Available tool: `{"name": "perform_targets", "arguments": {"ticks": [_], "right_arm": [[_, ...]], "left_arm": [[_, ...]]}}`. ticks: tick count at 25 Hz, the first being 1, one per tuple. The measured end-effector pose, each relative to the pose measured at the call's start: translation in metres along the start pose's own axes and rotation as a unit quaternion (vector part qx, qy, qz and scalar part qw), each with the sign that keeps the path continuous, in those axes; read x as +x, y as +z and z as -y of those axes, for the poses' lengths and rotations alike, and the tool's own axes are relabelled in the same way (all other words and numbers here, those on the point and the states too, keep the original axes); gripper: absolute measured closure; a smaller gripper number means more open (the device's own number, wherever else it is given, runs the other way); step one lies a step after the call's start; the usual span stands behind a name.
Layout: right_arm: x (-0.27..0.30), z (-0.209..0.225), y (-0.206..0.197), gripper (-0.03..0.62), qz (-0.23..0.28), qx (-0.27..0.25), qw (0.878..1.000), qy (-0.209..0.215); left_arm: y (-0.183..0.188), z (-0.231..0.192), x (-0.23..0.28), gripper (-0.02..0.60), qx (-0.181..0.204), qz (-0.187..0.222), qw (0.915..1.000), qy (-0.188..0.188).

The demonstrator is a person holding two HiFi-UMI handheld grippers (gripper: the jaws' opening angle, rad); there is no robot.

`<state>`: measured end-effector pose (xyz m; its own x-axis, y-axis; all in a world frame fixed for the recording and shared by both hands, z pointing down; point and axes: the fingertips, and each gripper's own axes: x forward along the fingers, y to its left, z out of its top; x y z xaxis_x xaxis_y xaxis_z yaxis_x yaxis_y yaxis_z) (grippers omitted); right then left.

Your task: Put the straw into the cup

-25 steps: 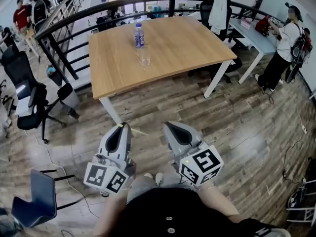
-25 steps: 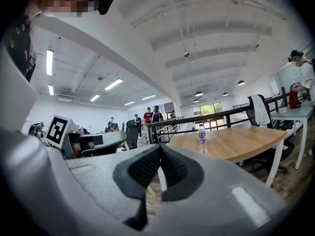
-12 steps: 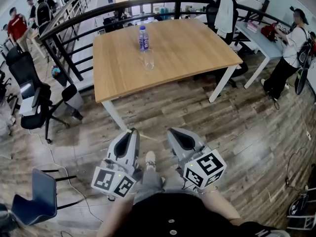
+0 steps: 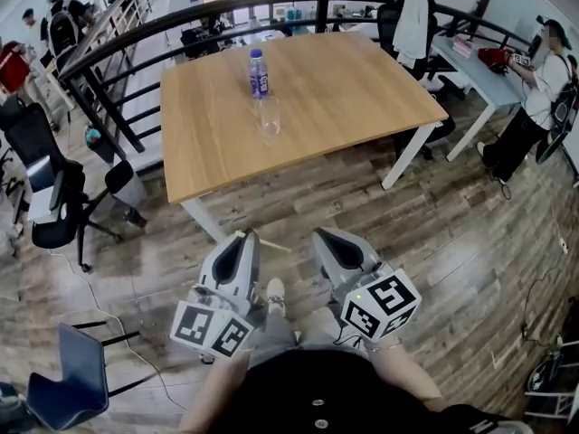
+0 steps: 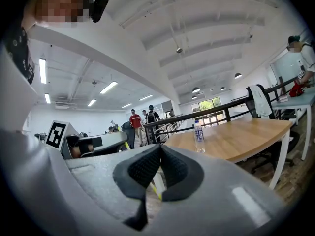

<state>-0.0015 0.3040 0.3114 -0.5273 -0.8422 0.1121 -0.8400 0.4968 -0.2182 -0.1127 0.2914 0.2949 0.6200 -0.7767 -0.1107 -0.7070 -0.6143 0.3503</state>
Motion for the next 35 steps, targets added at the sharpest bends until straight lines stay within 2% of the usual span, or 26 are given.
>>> {"name": "perform_targets", "arguments": {"ticks": [8,20,26,35], "right_arm": [[0.077,0.035,0.016,0.595,-0.001,0.005,1.0,-0.002],[0.17,0.091,0.044,0.595,0.011,-0.001,0.999,-0.032],[0.204,0.101,0.049,0.595,0.012,-0.004,0.999,-0.035],[0.219,0.111,0.044,0.595,0.003,0.007,0.999,-0.044]], "left_arm": [[0.018,-0.061,0.062,0.555,-0.008,0.002,1.0,-0.003],[0.031,-0.13,0.153,0.555,0.002,-0.012,0.9989,-0.044],[0.036,-0.156,0.176,0.555,0.004,-0.014,0.9987,-0.049],[0.03,-0.172,0.192,0.555,-0.009,-0.025,0.9985,-0.049]]}}
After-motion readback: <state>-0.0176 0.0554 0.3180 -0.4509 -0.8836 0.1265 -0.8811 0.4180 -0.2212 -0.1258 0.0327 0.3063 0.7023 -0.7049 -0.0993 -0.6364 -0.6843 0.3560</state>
